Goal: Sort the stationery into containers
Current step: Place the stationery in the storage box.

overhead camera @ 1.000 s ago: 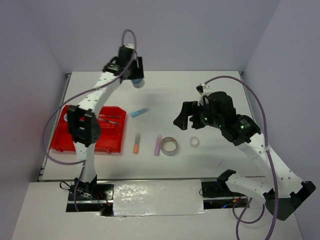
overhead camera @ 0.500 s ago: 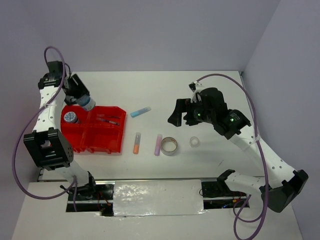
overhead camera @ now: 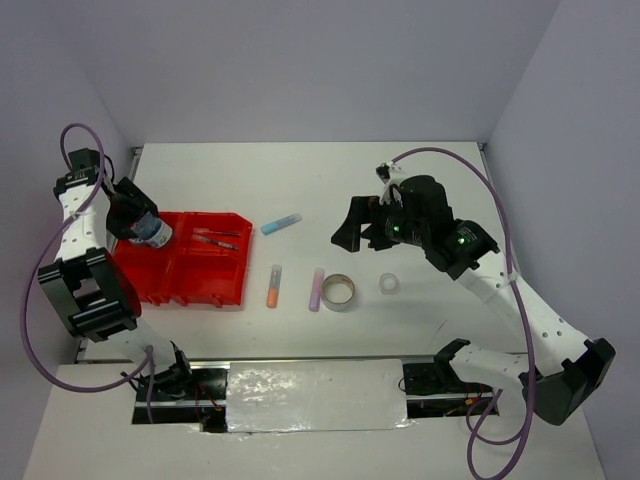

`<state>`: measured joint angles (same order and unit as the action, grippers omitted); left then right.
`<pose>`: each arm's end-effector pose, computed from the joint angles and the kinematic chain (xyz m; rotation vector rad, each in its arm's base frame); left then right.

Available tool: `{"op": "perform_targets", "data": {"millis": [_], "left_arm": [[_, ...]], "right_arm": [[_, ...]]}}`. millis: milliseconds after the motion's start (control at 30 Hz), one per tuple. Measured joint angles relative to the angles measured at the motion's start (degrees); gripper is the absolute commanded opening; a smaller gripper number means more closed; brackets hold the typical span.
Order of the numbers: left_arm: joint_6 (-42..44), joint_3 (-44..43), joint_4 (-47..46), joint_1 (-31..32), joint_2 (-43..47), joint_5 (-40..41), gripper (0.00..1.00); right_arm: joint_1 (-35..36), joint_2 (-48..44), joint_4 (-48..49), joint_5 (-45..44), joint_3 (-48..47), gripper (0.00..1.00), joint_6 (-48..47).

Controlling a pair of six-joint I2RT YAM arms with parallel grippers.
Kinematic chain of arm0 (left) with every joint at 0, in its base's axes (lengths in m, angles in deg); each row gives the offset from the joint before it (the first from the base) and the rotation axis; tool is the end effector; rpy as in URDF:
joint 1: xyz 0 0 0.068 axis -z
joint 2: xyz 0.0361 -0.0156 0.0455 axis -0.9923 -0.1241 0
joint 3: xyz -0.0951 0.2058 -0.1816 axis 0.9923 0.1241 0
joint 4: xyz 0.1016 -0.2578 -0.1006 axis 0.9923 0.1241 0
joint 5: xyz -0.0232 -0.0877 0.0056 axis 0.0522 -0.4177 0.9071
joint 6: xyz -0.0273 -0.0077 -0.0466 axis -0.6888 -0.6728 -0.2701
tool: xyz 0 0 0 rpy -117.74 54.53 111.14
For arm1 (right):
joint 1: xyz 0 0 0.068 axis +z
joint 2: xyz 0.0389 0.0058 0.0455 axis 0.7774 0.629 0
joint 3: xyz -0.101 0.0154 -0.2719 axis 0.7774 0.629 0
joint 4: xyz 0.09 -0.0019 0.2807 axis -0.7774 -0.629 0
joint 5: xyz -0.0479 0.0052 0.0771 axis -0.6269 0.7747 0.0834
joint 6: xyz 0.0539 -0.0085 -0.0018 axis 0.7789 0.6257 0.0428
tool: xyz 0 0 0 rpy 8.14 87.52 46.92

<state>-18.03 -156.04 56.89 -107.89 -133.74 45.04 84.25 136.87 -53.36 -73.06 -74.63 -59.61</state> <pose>0.3463 0.1581 0.3088 -1.1914 2.3224 -0.1499 0.2117 0.1494 0.3875 -0.2997 2.1888 0.8667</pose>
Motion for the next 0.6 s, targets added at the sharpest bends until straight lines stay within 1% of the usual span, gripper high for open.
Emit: {"op": "perform_targets", "data": {"millis": [233,400,467,500,533,600], "left_arm": [[-0.59,-1.33,-2.36,-0.7,-4.79,0.7,0.0],[-1.09,-1.4,-3.28,-0.7,-5.68,1.79,0.0],[-1.18,-1.4,-3.8,-0.7,-5.68,1.79,0.06],[-1.2,-1.4,-4.2,-0.7,-5.68,1.84,0.1],[-1.2,-1.38,-4.44,-0.68,-5.68,1.92,0.2],[-1.18,-0.9,-5.27,-0.68,-5.57,2.29,0.31]], "right_arm": [[0.0,0.55,0.87,0.83,0.0,1.0,-0.04],[0.02,0.79,0.9,1.05,-0.02,1.0,-0.04],[0.07,0.79,0.9,1.22,-0.02,1.0,-0.04],[0.13,0.79,0.9,1.25,-0.02,1.0,-0.04],[0.17,0.79,0.9,1.29,-0.02,1.0,-0.02],[0.28,0.79,0.94,1.44,-0.02,1.0,-0.02]]}}
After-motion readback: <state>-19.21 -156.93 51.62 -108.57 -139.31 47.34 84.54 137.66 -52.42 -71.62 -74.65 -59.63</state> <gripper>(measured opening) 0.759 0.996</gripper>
